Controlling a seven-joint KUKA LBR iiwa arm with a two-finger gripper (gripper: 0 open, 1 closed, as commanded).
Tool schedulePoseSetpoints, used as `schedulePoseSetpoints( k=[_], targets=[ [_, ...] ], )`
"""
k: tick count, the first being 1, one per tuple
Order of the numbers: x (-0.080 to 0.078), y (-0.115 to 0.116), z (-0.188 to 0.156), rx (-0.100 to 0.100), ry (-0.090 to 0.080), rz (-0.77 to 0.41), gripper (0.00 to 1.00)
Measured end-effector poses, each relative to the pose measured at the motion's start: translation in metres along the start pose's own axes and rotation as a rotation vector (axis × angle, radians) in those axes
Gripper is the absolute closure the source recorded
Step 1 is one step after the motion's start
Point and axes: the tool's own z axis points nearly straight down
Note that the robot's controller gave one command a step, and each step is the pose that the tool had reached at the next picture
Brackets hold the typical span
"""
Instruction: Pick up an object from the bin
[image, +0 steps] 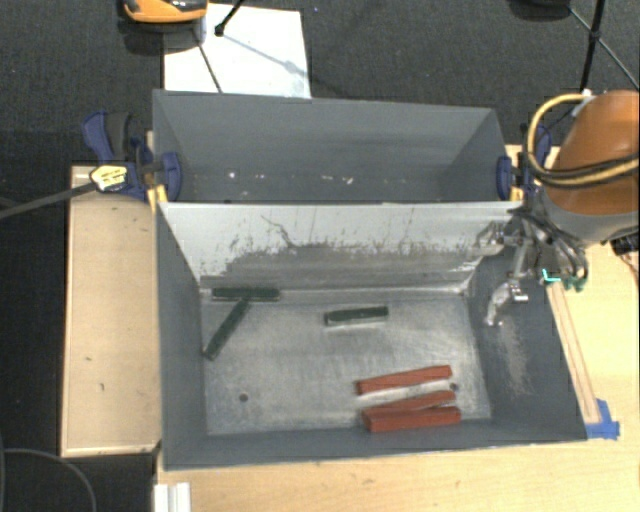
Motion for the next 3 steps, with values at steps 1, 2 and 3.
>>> schedulePoseSetpoints(
  k=[1, 2, 3],
  targets=[
    [-0.002, 0.000, -0.005, 0.002, -0.008, -0.003, 0.00],
    [0.039, 0.070, 0.056, 0.001, -0.006, -0.063, 0.00],
    [0.046, 0.076, 0.043, 0.002, -0.008, -0.216, 0.00]
  ],
)
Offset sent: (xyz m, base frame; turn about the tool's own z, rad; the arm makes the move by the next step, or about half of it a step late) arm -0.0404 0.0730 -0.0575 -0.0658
